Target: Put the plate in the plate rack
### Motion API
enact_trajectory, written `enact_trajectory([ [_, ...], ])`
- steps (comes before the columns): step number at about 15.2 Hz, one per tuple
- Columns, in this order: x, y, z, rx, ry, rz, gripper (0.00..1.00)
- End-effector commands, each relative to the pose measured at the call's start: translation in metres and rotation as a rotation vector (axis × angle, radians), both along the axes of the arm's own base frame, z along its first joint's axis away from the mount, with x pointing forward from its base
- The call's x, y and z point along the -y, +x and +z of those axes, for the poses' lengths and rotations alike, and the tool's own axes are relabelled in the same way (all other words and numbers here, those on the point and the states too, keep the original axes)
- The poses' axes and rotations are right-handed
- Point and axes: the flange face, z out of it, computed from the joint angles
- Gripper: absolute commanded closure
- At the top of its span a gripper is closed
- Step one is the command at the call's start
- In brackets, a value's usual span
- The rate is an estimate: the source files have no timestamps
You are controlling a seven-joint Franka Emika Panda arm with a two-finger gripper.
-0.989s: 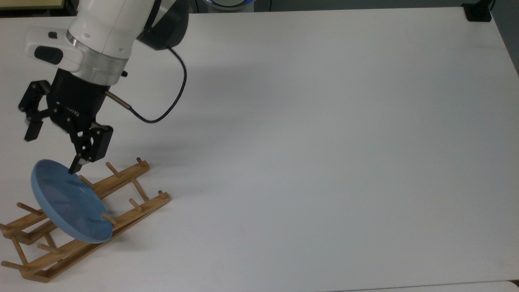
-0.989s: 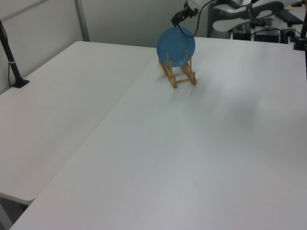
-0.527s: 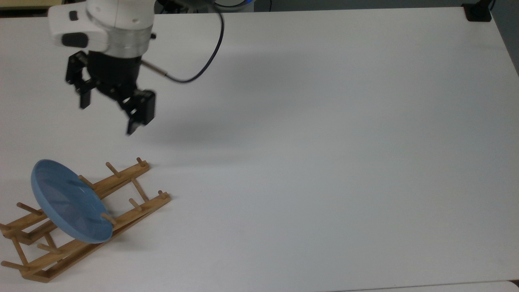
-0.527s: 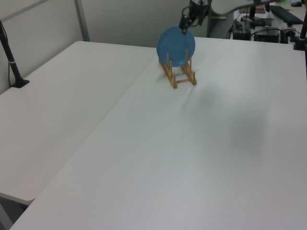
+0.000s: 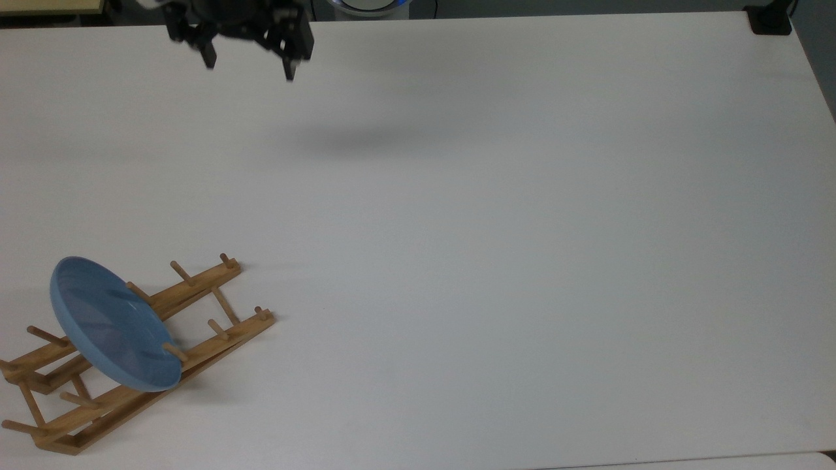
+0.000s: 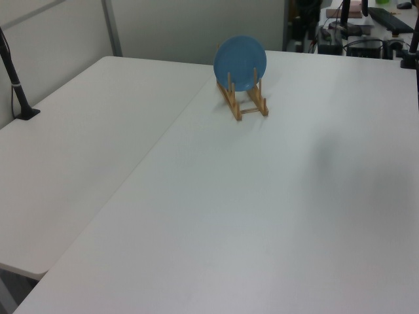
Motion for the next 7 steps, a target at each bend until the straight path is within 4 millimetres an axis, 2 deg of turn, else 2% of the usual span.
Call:
enact_trajectory([
  [1,-0.0048,-0.0365,0.0019,-0.008,0.035,0.025,0.0],
  [7,0.0014,-0.034,0.0065,0.023,0.023,0.015,0.0],
])
